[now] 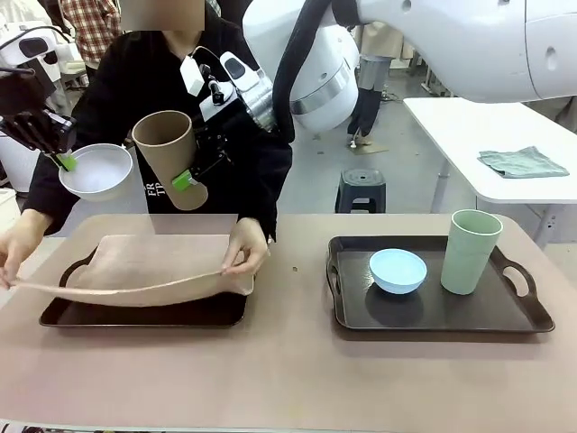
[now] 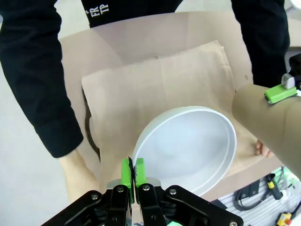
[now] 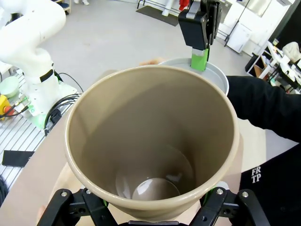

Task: Set up a tray with a mat and arrange the tableware.
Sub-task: Place the Picnic Bowl and Reusable plastic cup back onto the Handle tray in front of the human's position.

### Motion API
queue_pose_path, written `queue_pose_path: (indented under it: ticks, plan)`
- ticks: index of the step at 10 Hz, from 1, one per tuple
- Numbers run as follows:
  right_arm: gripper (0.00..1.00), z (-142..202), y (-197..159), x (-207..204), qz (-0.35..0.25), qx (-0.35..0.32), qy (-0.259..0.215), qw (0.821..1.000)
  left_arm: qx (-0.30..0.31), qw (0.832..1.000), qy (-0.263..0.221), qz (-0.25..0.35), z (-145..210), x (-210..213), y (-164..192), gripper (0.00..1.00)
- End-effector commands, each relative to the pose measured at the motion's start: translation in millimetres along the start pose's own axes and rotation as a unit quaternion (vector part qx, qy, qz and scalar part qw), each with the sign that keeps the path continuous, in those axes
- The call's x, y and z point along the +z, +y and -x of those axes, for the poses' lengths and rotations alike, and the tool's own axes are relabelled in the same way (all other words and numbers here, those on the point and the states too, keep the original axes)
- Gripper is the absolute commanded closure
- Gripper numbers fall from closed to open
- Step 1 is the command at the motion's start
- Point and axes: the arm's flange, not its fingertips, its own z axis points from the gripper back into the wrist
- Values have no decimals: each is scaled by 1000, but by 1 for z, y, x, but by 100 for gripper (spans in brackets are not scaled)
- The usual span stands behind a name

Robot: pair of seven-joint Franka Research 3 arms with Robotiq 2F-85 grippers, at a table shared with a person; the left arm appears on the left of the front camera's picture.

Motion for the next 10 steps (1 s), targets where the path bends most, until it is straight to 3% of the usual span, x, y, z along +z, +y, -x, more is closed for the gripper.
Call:
queue_pose_path:
  ticks: [1, 10]
  plan:
    - [100, 0, 2, 1, -1, 2, -11, 1000, -10, 1000, -9, 1, 0, 1, 2, 100]
    - [100, 0, 2, 1, -1, 2, -11, 1000, -10, 1000, -9, 1, 0, 1, 2, 100]
